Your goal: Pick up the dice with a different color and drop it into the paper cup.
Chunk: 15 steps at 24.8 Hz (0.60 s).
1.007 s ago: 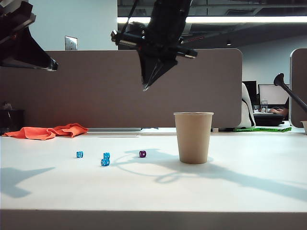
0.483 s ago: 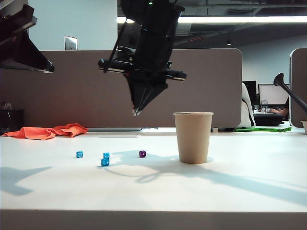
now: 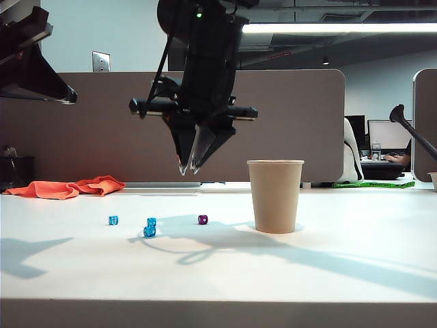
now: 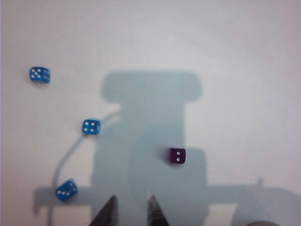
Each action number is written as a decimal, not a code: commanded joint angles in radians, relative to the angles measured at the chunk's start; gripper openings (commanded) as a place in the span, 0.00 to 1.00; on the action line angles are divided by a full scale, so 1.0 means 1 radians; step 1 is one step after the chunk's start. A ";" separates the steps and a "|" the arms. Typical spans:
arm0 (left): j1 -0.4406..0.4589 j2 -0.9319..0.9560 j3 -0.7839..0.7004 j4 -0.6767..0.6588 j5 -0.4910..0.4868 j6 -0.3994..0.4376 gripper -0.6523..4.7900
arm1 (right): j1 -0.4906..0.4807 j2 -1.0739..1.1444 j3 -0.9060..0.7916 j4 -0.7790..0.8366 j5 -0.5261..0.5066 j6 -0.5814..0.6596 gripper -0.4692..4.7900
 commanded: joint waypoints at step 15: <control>0.000 -0.003 0.005 0.013 0.001 -0.004 0.11 | 0.002 0.038 0.005 0.014 0.024 0.003 0.38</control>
